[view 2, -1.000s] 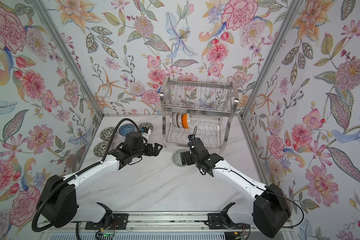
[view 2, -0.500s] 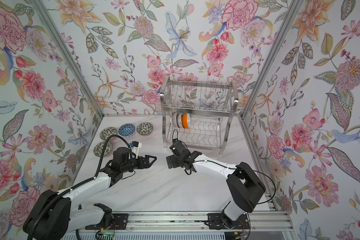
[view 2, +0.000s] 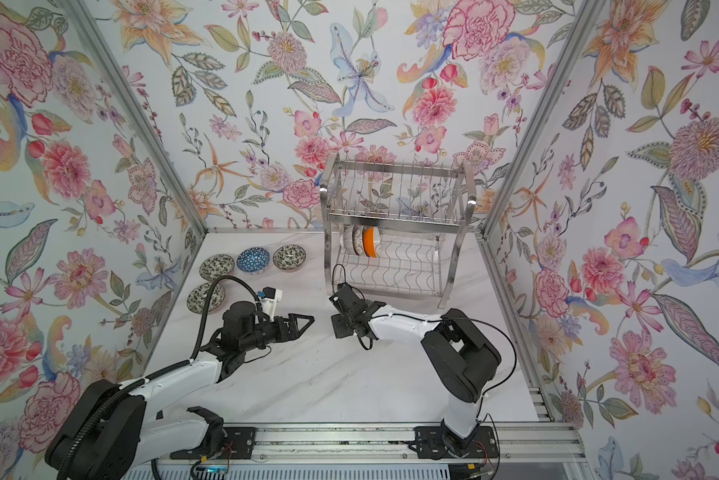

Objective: Load the bowls into the dish rack
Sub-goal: 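Close the right gripper on the green bowl rim while the left gripper draws back, then lift the green bowl with the right gripper up toward the rack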

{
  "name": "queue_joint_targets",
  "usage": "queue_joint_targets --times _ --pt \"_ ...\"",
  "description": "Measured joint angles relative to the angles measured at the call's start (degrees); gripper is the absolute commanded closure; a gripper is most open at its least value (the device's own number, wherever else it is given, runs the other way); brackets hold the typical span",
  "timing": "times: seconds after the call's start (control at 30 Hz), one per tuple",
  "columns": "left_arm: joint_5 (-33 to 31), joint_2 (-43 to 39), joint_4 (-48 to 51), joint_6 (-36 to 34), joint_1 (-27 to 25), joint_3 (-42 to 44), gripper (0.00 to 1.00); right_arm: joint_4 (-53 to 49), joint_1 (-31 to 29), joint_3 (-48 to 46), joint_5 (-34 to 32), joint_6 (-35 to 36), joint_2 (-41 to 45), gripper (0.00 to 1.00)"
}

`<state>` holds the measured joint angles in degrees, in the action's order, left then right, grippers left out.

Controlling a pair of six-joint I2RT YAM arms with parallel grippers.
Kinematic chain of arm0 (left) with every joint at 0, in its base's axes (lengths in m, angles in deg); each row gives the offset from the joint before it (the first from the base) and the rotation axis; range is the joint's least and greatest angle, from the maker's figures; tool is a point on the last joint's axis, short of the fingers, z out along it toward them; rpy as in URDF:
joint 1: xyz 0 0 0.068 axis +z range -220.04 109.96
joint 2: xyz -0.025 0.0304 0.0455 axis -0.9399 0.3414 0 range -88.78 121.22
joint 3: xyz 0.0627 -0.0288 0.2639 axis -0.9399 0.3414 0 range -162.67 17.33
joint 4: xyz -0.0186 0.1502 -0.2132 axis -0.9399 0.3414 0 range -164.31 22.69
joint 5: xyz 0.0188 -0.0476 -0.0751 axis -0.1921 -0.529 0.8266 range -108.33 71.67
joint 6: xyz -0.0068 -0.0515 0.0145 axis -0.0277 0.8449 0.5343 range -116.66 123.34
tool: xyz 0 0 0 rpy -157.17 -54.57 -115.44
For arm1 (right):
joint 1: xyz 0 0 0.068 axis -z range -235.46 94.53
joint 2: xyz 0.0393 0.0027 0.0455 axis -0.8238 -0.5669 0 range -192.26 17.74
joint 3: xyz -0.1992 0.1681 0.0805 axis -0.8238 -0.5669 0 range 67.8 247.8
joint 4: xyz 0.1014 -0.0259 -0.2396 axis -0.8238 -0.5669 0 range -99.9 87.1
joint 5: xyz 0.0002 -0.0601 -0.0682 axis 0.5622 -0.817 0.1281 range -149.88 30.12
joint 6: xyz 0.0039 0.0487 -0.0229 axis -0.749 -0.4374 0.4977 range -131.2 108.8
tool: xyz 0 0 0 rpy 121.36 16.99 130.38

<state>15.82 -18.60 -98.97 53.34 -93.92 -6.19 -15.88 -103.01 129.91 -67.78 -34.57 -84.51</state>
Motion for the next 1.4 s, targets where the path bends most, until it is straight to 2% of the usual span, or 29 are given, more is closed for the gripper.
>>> queue_joint_targets --times 0.07,0.3,0.47,0.53,0.77,1.07,1.4 --pt "0.1 0.4 -0.7 0.4 0.0 0.0 0.01 0.1 0.0 0.3 0.0 0.0 -0.2 0.46" --pt "0.2 0.9 -1.2 0.7 0.0 0.0 0.01 0.4 0.0 0.6 0.0 0.3 -0.5 0.65" --pt "0.1 1.0 -1.1 0.7 0.0 0.0 0.01 0.4 0.1 0.6 0.3 0.2 -0.9 0.7" --pt "0.1 1.0 -1.1 0.7 0.0 0.0 0.01 0.4 0.2 0.6 0.3 0.4 -1.0 0.78" --pt "0.0 1.0 -1.1 0.7 0.0 0.0 0.01 1.4 0.4 1.3 -0.4 0.9 -1.0 0.9" --pt "-0.7 1.5 0.4 0.3 -0.9 -1.0 0.01 3.0 1.2 0.5 0.7 1.0 1.2 0.99" --pt "-4.9 1.7 4.0 -2.4 -5.3 -5.6 0.01 8.5 4.6 -8.3 9.7 0.6 9.4 1.0"
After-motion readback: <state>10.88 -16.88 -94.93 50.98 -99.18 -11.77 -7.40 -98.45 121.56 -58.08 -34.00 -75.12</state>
